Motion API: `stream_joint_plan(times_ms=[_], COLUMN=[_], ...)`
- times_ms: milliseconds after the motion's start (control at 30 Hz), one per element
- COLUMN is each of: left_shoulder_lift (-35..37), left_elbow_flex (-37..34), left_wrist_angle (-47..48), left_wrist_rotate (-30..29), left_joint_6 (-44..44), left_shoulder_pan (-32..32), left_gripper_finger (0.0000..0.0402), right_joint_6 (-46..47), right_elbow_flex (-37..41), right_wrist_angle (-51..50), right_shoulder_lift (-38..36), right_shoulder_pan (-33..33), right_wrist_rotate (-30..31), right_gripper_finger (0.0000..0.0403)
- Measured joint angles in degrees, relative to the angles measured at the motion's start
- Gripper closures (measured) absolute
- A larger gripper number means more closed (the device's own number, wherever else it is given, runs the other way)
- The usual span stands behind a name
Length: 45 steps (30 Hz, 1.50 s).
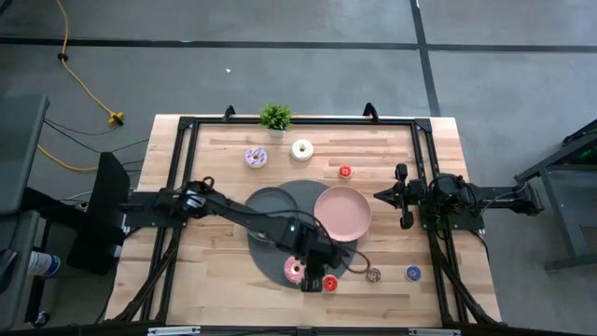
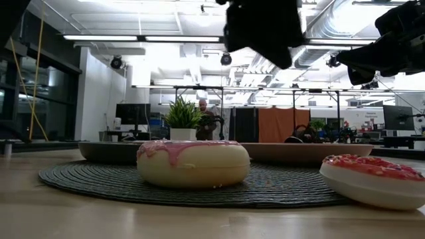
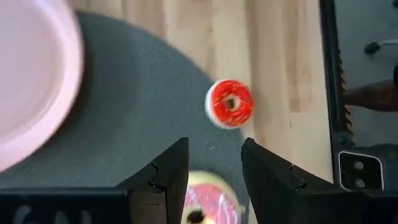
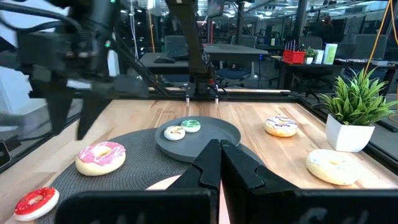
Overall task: Pick & Place donuts
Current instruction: Put the small red donut on the gray plate
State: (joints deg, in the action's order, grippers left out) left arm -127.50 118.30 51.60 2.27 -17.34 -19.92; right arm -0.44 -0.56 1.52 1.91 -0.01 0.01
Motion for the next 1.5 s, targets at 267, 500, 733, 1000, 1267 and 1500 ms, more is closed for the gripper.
stream_joint_plan(times_ms=[267,500,733,1000,1267,1500], left_shoulder_lift=[-2.9,-3.1,-5.2,-6.9,-8.2,-8.4], left_elbow_flex=[0.0,-0.8,-1.0,-0.9,-0.8,-0.8], left_wrist_angle=[-5.4,-4.9,-6.6,-9.6,-11.4,-11.1], left_wrist_rotate=[-2.1,-1.5,-0.3,-2.7,-1.4,-1.5], left_joint_6=[4.1,5.3,5.6,5.2,5.2,4.6], left_shoulder_pan=[-1.1,-1.1,-1.1,-1.3,-1.1,-1.1], left_gripper_finger=[0.0261,0.0261,0.0258,0.0173,0.0123,0.0121], right_joint_6=[0.0,0.0,0.0,0.0,0.0,0.0], right_elbow_flex=[0.0,0.0,0.0,0.0,0.0,0.0], right_wrist_angle=[0.0,0.0,0.0,0.2,0.2,0.2], right_shoulder_lift=[0.0,0.0,0.0,0.2,0.4,0.4], right_shoulder_pan=[0.0,0.0,0.0,0.0,0.0,0.0], right_wrist_rotate=[0.0,0.0,0.0,0.1,0.1,0.0], right_gripper_finger=[0.0402,0.0402,0.0402,0.0402,0.0402,0.0402])
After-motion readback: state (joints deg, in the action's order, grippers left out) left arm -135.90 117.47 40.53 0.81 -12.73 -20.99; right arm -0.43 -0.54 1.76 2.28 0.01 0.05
